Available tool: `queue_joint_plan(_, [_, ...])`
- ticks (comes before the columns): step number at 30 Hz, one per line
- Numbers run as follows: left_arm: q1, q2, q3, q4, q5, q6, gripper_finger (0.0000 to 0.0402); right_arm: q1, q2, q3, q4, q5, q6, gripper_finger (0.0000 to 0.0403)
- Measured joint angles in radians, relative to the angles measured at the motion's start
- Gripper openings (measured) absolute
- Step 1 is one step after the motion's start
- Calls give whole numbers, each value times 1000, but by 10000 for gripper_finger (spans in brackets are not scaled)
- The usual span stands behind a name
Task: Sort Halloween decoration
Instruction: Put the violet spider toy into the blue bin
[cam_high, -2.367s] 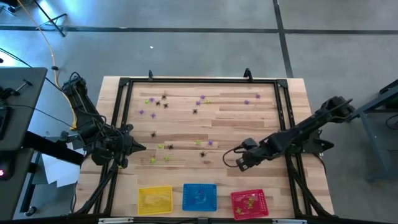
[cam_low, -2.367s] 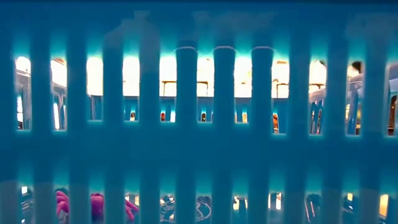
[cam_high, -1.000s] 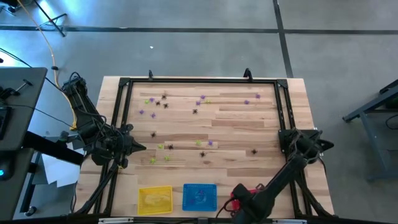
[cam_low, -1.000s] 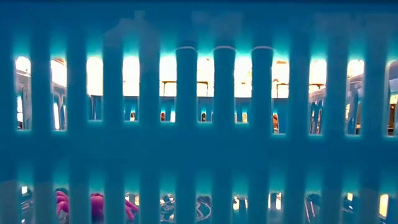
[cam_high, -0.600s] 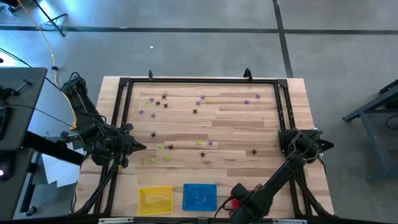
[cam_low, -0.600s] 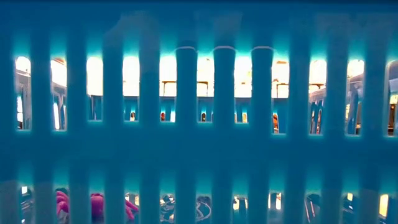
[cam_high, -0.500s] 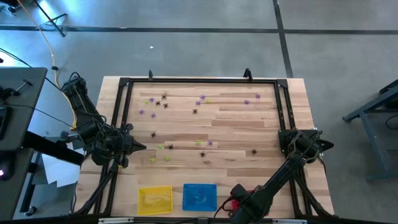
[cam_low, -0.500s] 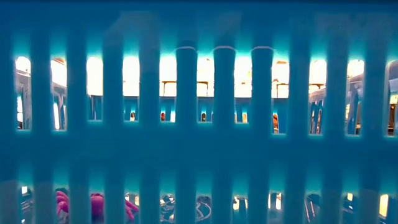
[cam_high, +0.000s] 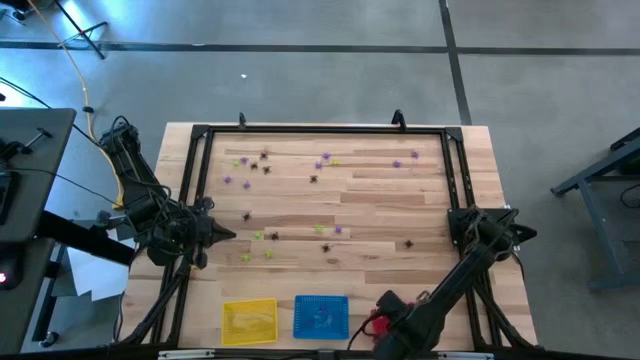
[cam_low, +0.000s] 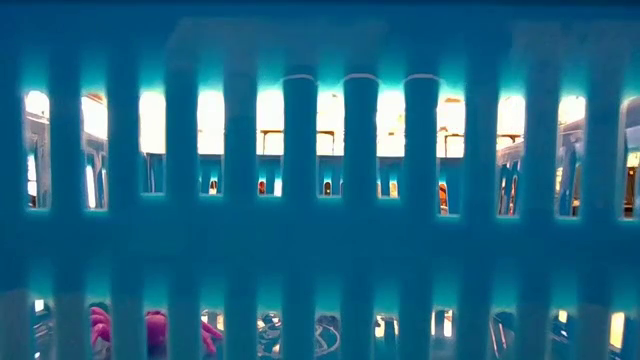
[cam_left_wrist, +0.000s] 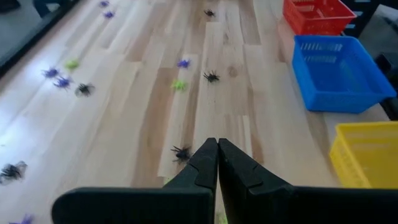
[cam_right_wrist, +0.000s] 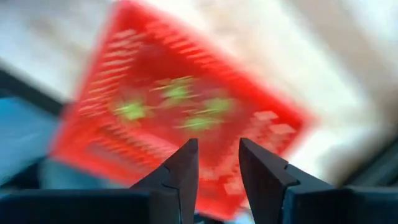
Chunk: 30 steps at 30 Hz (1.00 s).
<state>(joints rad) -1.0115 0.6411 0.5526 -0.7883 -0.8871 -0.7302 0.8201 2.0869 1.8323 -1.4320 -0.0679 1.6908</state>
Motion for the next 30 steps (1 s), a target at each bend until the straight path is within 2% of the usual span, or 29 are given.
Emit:
queue_joint_plan(3, [1,0,0,0,-34,17,1,-15,-5,27,-141,22,-46,110])
queue_joint_plan(7, [2,0,0,0,-65,18,1,-55,-66,-25,-106,114,-146,110])
queue_joint_plan(10, [2,0,0,0,-66,17,1,-96,-113,-78,-142,156,-215,110])
queue_joint_plan(15, [2,0,0,0,-72,19,1,-201,-232,-229,-78,308,-357,110])
queue_joint_plan(19, [2,0,0,0,-73,18,1,-332,-312,-403,185,363,-534,110])
queue_joint_plan(25, [2,0,0,0,-80,19,1,-532,-328,-621,716,323,-841,110])
queue_joint_plan(30, [2,0,0,0,-86,18,1,-654,-325,-695,909,320,-962,110])
